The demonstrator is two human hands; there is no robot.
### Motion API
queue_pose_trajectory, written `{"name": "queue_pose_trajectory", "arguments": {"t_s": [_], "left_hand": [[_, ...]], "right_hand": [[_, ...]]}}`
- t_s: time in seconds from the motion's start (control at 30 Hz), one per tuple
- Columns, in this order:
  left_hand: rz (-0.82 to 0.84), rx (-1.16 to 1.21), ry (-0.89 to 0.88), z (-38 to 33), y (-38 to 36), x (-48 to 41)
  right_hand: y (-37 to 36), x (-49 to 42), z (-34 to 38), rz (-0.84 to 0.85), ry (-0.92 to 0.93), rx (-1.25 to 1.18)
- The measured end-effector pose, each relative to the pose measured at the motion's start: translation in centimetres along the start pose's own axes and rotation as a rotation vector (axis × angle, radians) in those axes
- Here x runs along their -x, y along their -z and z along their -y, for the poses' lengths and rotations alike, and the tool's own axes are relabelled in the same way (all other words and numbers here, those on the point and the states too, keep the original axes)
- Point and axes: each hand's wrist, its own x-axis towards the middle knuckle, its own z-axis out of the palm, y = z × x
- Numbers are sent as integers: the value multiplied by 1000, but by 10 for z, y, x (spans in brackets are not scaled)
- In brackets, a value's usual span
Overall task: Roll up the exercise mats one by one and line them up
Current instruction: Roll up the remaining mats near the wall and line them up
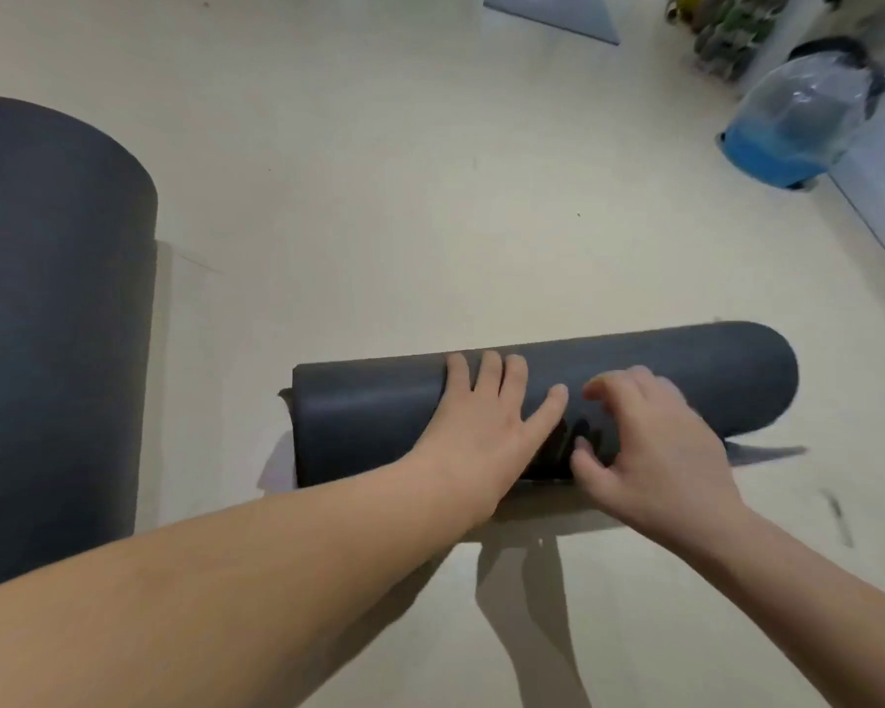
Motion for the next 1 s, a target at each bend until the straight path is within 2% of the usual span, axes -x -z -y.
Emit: {"name": "queue_pose_trajectory", "arguments": {"t_s": [0.03,0.1,0.17,0.23,0.33,0.37,0.4,0.47,0.53,0.57,0.77,0.9,1.0], "left_hand": [[-35,-69,-93,-8,-9,7],[-88,-164,-228,-17,-38,27],[-142,-185,-259,-19,-69,49],[-231,-103,-268,-22,-89,68],[-328,183,-272,-31,-84,82],[-366,302,-192,-34,-76,85],[-407,446,-38,-35,-67,86],[-439,760,401,-27,-47,88],[-425,877,752,-10,-43,90],[-419,862,820,-2,-43,90],[-392,830,806,30,-37,112],[-326,720,815,46,-27,119],[-209,736,729,38,-22,121]], "right_hand": [[7,-3,-10,42,51,62],[9,-5,-22,261,128,198],[0,0,-20,445,169,243],[-14,13,-11,447,172,236],[-29,33,-1,345,149,242],[-32,36,1,327,145,243],[-32,38,5,328,129,249],[-26,37,13,333,94,275],[-18,31,22,401,75,290],[-14,28,24,434,67,289],[-5,12,39,451,11,210],[-9,0,63,475,95,265],[-8,-6,65,483,126,271]]}}
